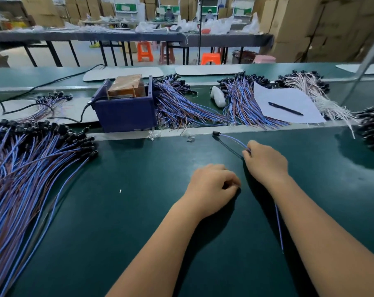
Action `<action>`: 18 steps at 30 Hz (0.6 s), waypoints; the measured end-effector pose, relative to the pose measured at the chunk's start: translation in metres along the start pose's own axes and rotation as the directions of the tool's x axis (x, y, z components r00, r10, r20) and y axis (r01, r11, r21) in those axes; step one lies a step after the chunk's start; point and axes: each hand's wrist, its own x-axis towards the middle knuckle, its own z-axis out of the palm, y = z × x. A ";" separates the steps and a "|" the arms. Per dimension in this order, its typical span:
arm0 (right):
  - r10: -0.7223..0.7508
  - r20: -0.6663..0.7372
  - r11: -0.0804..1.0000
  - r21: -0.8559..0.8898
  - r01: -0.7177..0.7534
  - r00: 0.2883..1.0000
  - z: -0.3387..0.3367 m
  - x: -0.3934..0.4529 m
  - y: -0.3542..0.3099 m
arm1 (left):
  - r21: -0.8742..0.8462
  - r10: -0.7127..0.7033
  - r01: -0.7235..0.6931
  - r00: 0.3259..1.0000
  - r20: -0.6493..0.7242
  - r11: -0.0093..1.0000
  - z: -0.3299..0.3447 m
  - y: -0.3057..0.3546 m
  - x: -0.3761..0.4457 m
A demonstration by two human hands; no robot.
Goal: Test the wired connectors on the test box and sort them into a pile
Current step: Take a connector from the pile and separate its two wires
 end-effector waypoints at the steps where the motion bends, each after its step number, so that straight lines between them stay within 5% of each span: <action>1: 0.006 -0.007 1.000 -0.027 -0.007 1.000 -0.001 0.002 0.007 | -0.025 -0.023 0.022 1.000 -0.003 0.999 0.001 -0.001 0.001; 8: 0.074 -0.058 0.969 -0.231 -0.086 0.996 -0.011 0.000 -0.004 | -0.260 -0.191 0.174 0.981 -0.042 0.950 0.002 -0.002 0.004; 12: -0.017 -0.055 0.979 0.204 0.028 0.998 -0.003 -0.012 -0.076 | -0.236 -0.387 0.324 0.870 -0.306 0.916 -0.009 -0.003 0.007; 15: -0.068 -0.014 0.811 0.581 0.064 0.998 0.004 -0.029 -0.129 | -0.135 -0.453 0.445 0.761 -0.464 0.886 -0.031 -0.023 -0.003; 18: -0.100 0.020 0.710 0.702 0.057 0.995 0.013 -0.044 -0.166 | -0.090 -0.507 0.570 0.635 -0.582 0.817 -0.059 -0.053 -0.016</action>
